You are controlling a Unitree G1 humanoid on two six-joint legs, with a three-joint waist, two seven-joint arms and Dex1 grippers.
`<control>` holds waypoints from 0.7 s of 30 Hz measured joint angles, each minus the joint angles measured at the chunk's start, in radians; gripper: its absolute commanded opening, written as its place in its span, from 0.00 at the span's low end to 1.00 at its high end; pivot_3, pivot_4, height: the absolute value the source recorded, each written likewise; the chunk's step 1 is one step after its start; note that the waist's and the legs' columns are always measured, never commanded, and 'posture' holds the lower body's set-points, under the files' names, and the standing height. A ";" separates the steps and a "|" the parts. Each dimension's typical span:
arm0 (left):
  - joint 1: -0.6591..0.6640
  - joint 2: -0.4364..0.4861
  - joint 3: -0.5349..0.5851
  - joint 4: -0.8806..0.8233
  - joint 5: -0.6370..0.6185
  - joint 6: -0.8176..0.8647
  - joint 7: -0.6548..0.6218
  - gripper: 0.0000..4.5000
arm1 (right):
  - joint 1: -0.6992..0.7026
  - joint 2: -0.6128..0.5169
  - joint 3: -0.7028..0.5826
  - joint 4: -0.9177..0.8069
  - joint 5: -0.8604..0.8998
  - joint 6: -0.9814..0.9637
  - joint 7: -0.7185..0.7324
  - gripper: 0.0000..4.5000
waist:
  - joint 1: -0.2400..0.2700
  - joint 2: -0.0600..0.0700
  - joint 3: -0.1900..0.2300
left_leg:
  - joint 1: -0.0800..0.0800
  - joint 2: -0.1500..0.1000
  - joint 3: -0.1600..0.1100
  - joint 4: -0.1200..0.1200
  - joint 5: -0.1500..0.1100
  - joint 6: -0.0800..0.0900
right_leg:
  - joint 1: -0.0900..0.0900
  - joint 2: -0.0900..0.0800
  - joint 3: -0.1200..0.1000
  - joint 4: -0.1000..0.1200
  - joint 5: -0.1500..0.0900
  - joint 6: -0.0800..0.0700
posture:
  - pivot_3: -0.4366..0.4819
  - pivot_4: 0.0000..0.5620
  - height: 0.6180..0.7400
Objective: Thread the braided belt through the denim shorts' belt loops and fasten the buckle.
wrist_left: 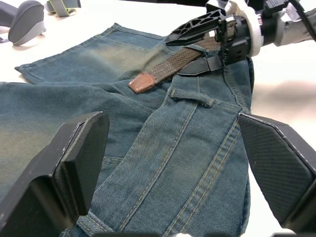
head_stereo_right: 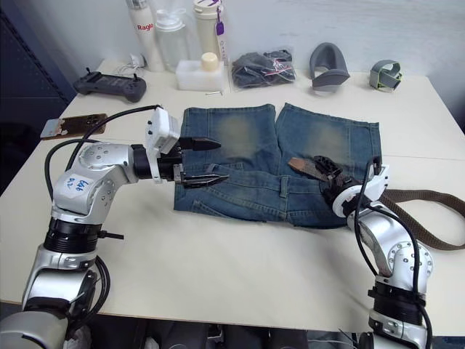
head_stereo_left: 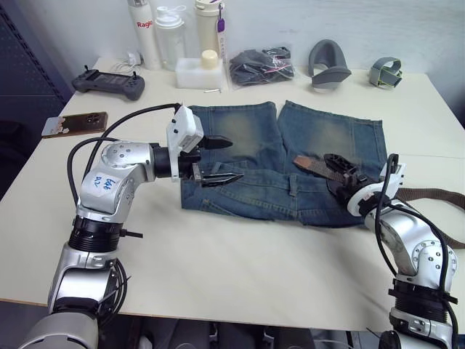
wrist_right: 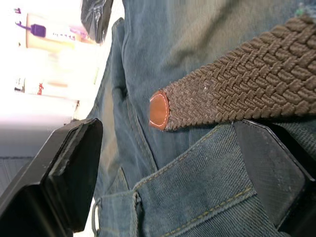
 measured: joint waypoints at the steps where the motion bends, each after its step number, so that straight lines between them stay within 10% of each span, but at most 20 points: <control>1: 0.000 0.004 0.000 -0.003 0.000 0.000 0.002 1.00 | -0.007 0.009 0.000 0.005 -0.005 -0.004 0.002 0.99 | -0.001 0.000 0.000 | 0.000 0.000 0.000 0.000 0.000 0.000 | 0.000 0.000 0.000 0.000 0.000 0.000 | 0.48 0.27 0.25; 21: 0.021 0.015 -0.002 -0.030 0.002 -0.005 0.027 1.00 | -0.117 0.296 -0.010 0.025 -0.192 -0.214 -0.087 0.99 | -0.023 -0.003 -0.004 | 0.002 0.001 0.000 -0.001 0.000 -0.001 | -0.001 0.002 0.002 0.003 0.000 -0.001 | 0.48 0.27 0.25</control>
